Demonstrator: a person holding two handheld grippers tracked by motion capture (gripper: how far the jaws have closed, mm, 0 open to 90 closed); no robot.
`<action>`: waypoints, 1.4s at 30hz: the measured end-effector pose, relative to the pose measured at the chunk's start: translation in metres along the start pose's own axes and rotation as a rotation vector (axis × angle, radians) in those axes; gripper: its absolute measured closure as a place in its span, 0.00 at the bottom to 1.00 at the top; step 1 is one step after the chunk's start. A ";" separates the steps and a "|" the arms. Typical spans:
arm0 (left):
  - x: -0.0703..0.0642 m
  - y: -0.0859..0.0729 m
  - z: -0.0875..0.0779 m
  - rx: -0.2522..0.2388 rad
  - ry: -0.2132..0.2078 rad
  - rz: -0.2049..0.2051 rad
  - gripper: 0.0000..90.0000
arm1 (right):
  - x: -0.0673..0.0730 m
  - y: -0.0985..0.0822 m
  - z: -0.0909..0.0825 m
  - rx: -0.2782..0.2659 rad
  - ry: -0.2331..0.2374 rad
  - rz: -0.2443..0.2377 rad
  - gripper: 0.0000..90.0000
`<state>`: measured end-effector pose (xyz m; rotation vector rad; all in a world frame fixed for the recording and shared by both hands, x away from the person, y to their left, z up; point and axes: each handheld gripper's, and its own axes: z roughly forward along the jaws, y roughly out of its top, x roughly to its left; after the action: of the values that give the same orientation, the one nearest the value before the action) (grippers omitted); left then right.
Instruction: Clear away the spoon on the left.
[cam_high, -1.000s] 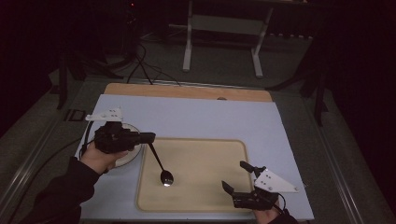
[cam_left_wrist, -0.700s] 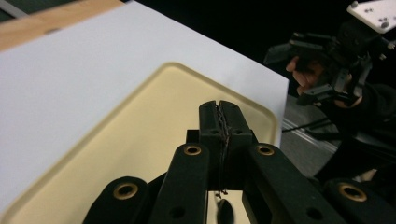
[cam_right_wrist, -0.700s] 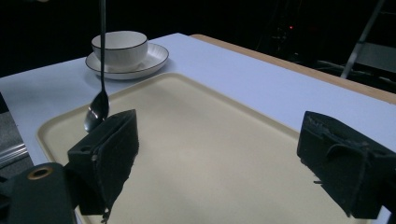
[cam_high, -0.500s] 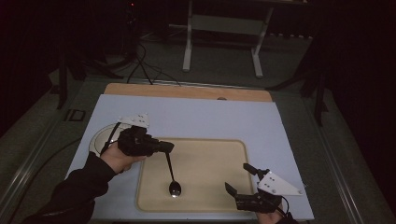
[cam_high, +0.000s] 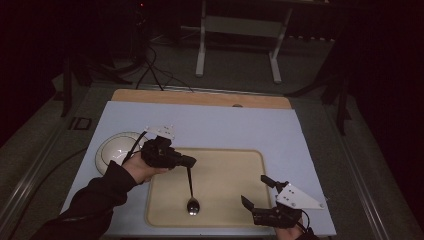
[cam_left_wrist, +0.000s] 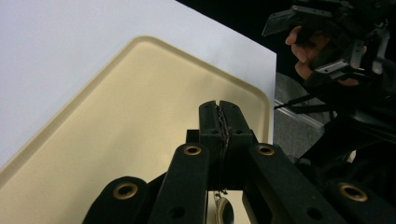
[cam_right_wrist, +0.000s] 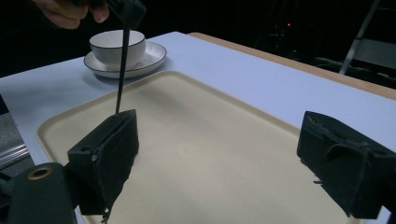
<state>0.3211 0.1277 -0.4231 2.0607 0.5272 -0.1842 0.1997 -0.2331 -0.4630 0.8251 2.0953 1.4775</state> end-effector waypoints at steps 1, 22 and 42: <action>0.001 0.000 0.001 0.004 -0.003 -0.001 1.00 | 0.000 0.000 0.000 0.001 0.000 0.002 0.14; 0.027 -0.007 0.027 -0.027 0.010 -0.053 0.92 | -0.001 0.000 0.001 0.010 0.006 0.002 0.14; 0.058 -0.035 0.056 -0.111 0.061 -0.147 0.93 | -0.002 -0.001 0.002 0.013 0.018 0.014 0.14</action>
<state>0.3626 0.1127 -0.4991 1.9255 0.7117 -0.1757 0.2019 -0.2334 -0.4645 0.8360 2.1184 1.4860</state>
